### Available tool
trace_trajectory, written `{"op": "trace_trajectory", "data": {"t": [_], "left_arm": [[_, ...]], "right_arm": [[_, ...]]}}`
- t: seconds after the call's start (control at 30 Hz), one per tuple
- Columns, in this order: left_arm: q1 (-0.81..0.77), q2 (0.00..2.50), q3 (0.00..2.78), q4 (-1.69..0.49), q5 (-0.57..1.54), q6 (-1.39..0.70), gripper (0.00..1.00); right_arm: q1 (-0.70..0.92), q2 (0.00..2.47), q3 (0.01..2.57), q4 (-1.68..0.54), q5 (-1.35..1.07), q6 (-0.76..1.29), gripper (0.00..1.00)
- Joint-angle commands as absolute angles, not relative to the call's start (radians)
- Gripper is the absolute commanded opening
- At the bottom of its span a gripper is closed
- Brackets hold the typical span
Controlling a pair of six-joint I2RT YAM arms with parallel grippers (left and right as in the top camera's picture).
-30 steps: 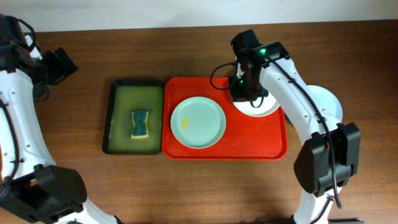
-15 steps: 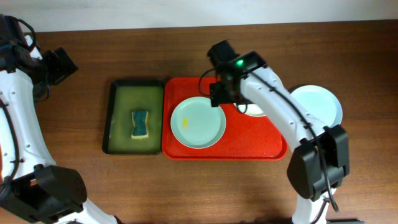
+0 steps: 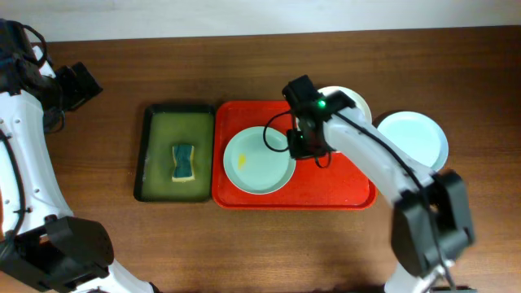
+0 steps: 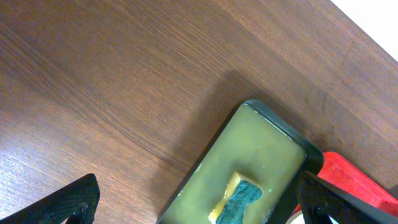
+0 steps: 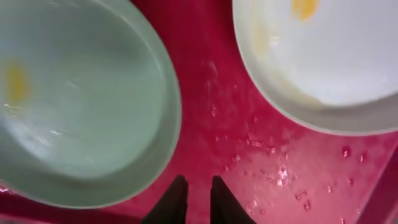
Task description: Clean dirty plates on tray and stack at the side
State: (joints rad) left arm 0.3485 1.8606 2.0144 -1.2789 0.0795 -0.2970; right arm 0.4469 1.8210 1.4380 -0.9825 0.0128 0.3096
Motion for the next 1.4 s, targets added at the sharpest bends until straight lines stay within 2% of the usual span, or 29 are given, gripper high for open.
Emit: {"op": "trace_trajectory", "data": {"t": [0.0, 0.07, 0.17, 0.27, 0.4, 0.5, 0.6, 0.67, 0.73, 0.8, 0.93, 1.0, 1.07, 1.1, 1.17, 1.2, 1.3, 1.37], "left_arm": [[0.35, 1.851, 2.028, -1.28, 0.09, -0.306, 0.99], [0.35, 1.851, 2.028, -1.28, 0.09, -0.306, 1.0], [0.35, 1.851, 2.028, -1.28, 0.09, -0.306, 0.99], [0.35, 1.851, 2.028, -1.28, 0.09, -0.306, 0.99], [0.35, 1.851, 2.028, -1.28, 0.09, -0.306, 0.99], [0.35, 1.851, 2.028, -1.28, 0.09, -0.306, 0.99], [0.35, 1.851, 2.028, -1.28, 0.09, -0.306, 0.99], [0.35, 1.851, 2.028, -1.28, 0.09, -0.306, 0.99], [0.35, 1.851, 2.028, -1.28, 0.09, -0.306, 0.99], [0.35, 1.851, 2.028, -1.281, 0.09, -0.306, 0.99], [0.35, 1.851, 2.028, -1.28, 0.09, -0.306, 0.99], [0.35, 1.851, 2.028, -1.28, 0.09, -0.306, 0.99], [0.35, 1.851, 2.028, -1.28, 0.091, -0.307, 0.99], [0.35, 1.851, 2.028, -1.37, 0.159, -0.307, 0.99], [0.339, 1.851, 2.021, -1.46, 0.259, -0.305, 0.99], [0.311, 1.851, 2.007, -1.46, 0.259, -0.273, 0.99], [0.143, 1.851, 1.974, -1.456, 0.245, -0.086, 0.99], [0.028, 1.851, 1.974, -1.443, 0.163, -0.083, 0.99]], "right_arm": [[0.454, 1.659, 1.322, -0.899, 0.007, 0.341, 0.22], [0.453, 1.702, 1.269, -0.843, 0.003, 0.383, 0.35], [0.451, 1.773, 1.27, -0.794, -0.008, 0.418, 0.36], [0.453, 1.806, 1.269, -0.72, -0.015, 0.444, 0.3], [0.46, 1.927, 1.269, -0.646, -0.023, 0.447, 0.28], [0.466, 1.968, 1.27, -0.646, -0.017, 0.451, 0.12], [0.463, 1.958, 1.293, -0.706, 0.056, 0.451, 0.04], [0.463, 1.943, 1.311, -0.752, 0.064, 0.451, 0.04], [0.463, 1.943, 1.311, -0.752, 0.064, 0.451, 0.23], [0.463, 1.943, 1.311, -0.783, 0.056, 0.487, 0.23], [0.464, 1.943, 1.311, -0.813, -0.07, 0.542, 0.11], [0.461, 1.943, 1.311, -0.813, -0.046, 0.54, 0.04], [0.428, 1.943, 1.311, -0.797, 0.023, 0.54, 0.04], [0.403, 1.943, 1.311, -0.796, 0.023, 0.54, 0.04], [0.364, 1.943, 1.311, -0.797, -0.022, 0.54, 0.26], [0.357, 1.943, 1.311, -0.797, -0.055, 0.527, 0.32], [0.359, 1.943, 1.311, -0.839, -0.066, 0.524, 0.33], [0.36, 1.943, 1.311, -0.905, -0.095, 0.525, 0.33]]}}
